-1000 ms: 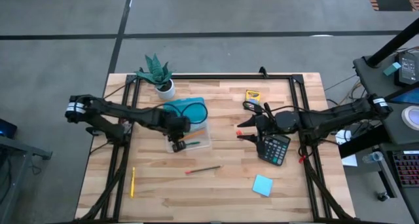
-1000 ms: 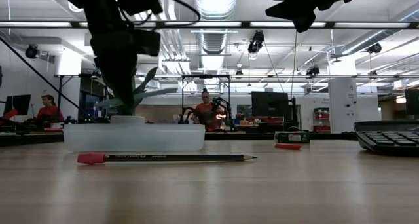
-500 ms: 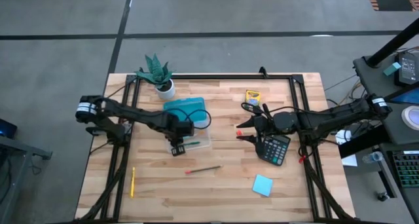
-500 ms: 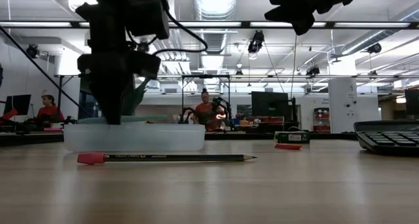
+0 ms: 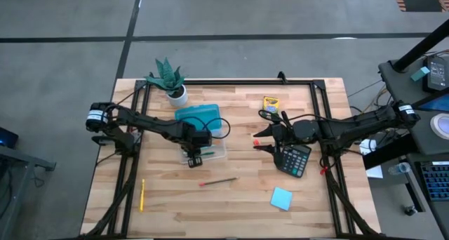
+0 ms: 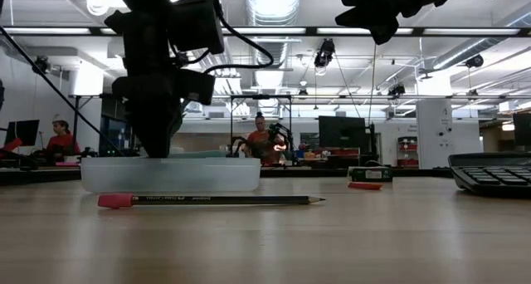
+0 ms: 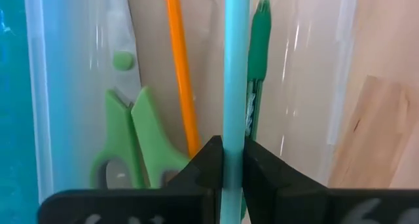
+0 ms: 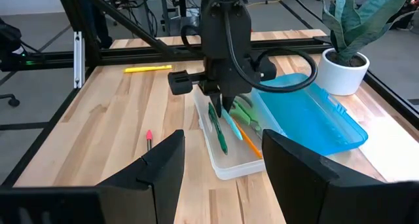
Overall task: Pack school essentials
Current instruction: Put the blue pen into the blue supply box, then put the black pencil into the blue supply box
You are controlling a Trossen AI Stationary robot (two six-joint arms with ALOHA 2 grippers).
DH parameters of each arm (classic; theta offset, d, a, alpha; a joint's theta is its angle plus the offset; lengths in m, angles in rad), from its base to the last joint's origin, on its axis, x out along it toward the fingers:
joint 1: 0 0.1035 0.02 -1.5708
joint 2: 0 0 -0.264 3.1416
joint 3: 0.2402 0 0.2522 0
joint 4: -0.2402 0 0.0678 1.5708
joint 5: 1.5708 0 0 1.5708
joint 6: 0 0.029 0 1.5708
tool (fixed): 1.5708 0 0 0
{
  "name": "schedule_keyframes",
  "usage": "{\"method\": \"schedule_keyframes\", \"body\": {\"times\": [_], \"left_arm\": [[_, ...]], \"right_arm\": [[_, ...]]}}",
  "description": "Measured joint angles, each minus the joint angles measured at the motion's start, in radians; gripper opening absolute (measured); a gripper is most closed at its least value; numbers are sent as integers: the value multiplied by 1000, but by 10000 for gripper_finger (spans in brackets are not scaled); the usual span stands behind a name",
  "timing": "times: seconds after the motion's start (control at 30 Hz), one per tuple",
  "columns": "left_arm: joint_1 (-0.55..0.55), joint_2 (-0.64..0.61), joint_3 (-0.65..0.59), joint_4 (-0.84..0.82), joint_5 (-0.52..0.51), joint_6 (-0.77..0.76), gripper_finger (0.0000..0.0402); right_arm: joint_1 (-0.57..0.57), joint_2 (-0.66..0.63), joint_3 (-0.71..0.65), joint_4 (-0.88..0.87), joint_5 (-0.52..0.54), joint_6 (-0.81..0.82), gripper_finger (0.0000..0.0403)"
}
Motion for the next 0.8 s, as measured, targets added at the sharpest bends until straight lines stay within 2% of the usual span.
{"method": "schedule_keyframes", "body": {"times": [0.17,0.47,0.7,0.8], "left_arm": [[7,-1,0,9,-2,6,35],[9,-7,5,11,-3,6,107],[-17,-101,5,21,1,-11,113],[-43,-157,5,26,-33,-29,113]], "right_arm": [[0,0,-2,-1,0,-1,192],[0,0,-2,0,0,-2,192],[0,0,-11,-1,0,0,192],[0,0,-15,1,1,10,192]]}}
